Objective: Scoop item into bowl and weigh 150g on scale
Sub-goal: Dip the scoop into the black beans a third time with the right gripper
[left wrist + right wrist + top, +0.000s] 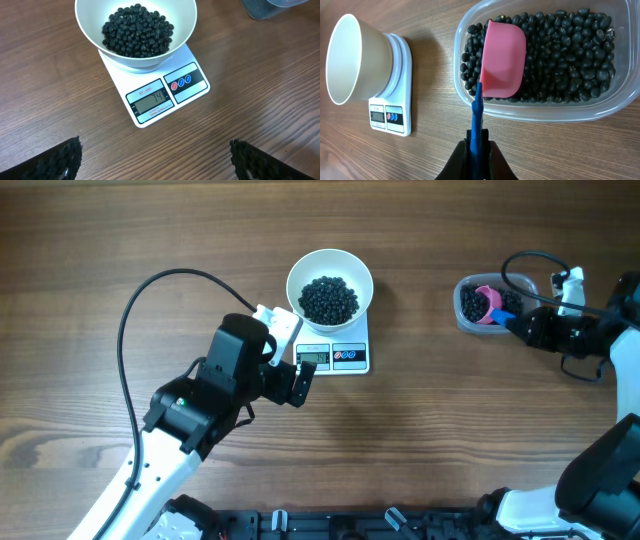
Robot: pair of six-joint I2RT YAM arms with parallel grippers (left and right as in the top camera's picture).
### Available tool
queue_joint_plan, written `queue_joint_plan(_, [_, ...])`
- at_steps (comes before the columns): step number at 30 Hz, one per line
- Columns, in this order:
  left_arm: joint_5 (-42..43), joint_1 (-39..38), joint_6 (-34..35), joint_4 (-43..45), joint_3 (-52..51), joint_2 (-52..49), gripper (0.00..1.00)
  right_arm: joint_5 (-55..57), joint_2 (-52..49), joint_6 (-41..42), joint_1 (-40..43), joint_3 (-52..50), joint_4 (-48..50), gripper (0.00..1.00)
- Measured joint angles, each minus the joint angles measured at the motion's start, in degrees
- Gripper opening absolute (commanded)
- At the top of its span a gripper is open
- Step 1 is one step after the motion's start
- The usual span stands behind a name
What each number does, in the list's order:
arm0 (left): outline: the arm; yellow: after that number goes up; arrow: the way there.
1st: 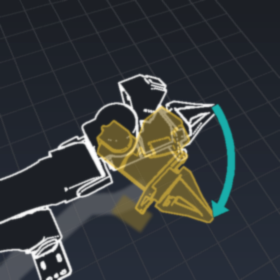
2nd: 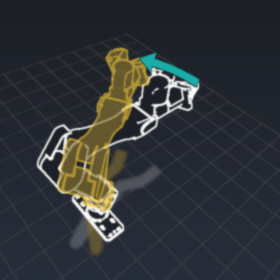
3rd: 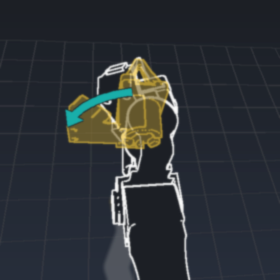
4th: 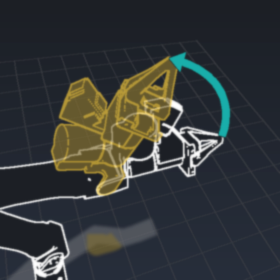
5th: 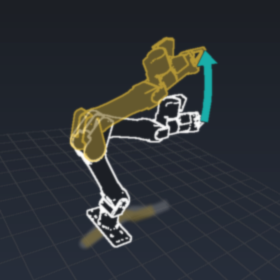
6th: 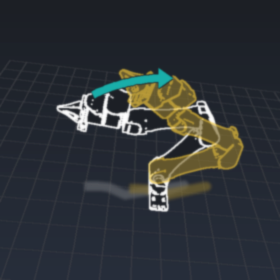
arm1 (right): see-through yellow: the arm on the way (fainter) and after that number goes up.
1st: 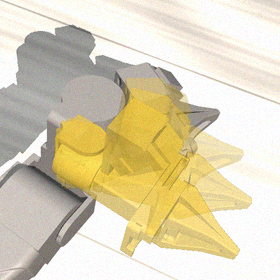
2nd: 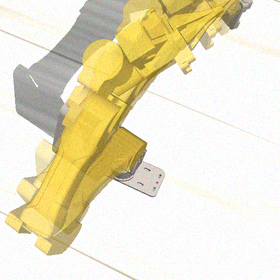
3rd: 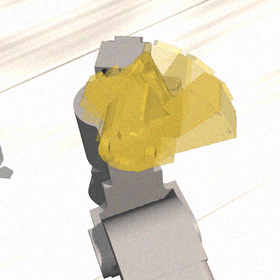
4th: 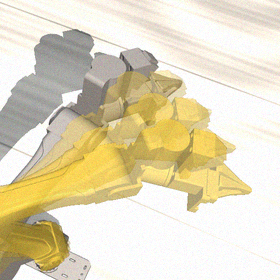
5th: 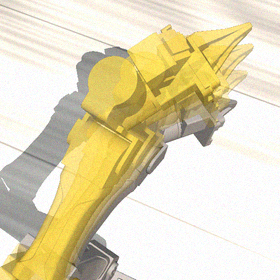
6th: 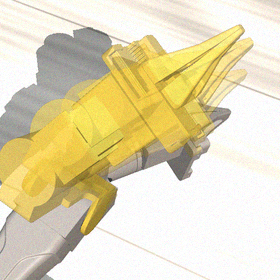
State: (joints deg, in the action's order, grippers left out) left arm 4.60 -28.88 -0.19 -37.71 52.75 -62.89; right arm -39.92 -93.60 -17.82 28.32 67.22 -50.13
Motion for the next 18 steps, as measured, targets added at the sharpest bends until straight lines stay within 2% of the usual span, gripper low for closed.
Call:
queue_joint_plan(9, [0.0,0.0,0.0,0.0,0.0,0.0,1.0,0.11,0.0,1.29,0.0,-0.02,0.48,0.04])
queue_joint_plan(18, [0.0,0.0,0.0,0.0,0.0,0.0,1.0,-0.15,-0.04,6.34,2.38,-0.02,1.55,0.04])
